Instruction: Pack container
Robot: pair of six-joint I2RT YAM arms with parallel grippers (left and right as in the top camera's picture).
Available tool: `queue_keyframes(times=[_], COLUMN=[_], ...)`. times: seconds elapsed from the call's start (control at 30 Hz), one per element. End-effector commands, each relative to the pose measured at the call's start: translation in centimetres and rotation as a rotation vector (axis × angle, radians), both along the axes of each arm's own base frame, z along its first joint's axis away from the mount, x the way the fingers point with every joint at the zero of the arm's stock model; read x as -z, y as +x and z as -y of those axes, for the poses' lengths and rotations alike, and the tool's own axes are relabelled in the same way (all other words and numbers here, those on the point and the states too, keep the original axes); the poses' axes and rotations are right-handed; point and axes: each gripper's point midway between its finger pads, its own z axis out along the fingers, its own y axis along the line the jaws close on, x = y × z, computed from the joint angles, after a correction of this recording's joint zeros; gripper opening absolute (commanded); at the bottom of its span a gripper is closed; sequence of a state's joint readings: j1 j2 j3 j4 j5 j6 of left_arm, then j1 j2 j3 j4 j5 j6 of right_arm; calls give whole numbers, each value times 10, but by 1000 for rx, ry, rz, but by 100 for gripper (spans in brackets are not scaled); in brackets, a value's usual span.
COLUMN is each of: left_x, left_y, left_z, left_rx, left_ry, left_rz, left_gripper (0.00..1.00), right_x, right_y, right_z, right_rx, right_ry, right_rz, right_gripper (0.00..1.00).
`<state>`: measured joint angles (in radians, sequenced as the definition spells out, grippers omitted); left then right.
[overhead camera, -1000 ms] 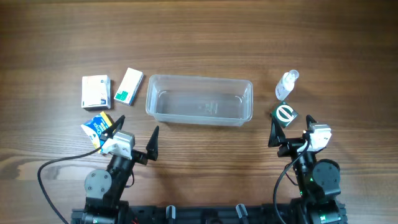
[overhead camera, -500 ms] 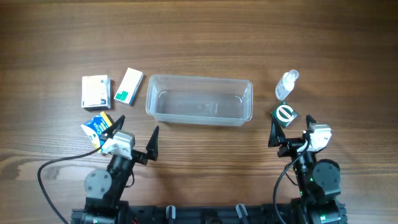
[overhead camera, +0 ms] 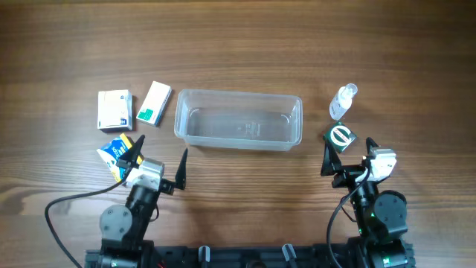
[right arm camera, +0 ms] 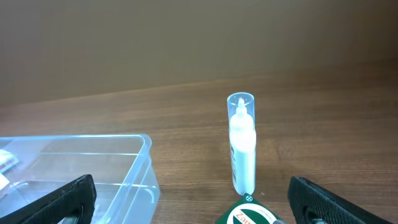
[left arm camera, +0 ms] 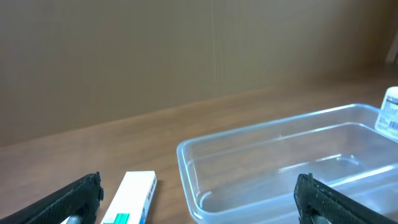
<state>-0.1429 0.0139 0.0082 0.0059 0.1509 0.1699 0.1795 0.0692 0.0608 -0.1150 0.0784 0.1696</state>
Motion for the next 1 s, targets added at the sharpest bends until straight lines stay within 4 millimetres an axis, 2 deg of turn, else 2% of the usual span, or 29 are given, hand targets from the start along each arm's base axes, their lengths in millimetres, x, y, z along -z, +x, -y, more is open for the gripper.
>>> queue_keyframes(times=[0.0,0.1,0.23,0.33,0.37,0.4,0.47,0.57,0.63,0.7,0.77,0.83,0.93,0.97], left_x=[-10,-25,-66,-93,-101,-101,-93,-55,-27,-9,-2,-7,-7,-5], left_y=[0,-3,-9,-2,6,11,23,40,50,58,72,86,95,96], left_z=[-3,-4,-18,-21,-20,-19,-7,25,29,29,22,9,-23,-30], left_rx=[-14,-19,-100,-128,-130,-127,-79,76,83,76,39,-23,-178,-199], left_ry=[-4,-77,-91,-49,-33,-23,-11,-37,-33,-27,-27,-83,-135,-140], left_rz=[44,24,-90,-204,-289,-340,-506,-746,-853,-910,-907,-875,-863,-867], left_gripper=[100,100,100,100,100,100,100,100,100,100,100,100,87,77], right_x=[1,1,1,1,1,1,1,1,1,1,1,1,1,1], right_y=[0,0,0,0,0,0,0,0,0,0,0,0,0,0], right_z=[-1,-1,-1,-1,-1,-1,-1,-1,-1,-1,-1,-1,-1,-1], right_rx=[-10,-10,-10,-10,-10,-10,-10,-10,-10,-10,-10,-10,-10,-10], right_ry=[-9,-9,-9,-9,-9,-9,-9,-9,-9,-9,-9,-9,-9,-9], right_rz=[0,0,0,0,0,0,0,0,0,0,1,0,0,0], right_gripper=[100,100,100,100,100,100,100,100,100,100,100,100,100,100])
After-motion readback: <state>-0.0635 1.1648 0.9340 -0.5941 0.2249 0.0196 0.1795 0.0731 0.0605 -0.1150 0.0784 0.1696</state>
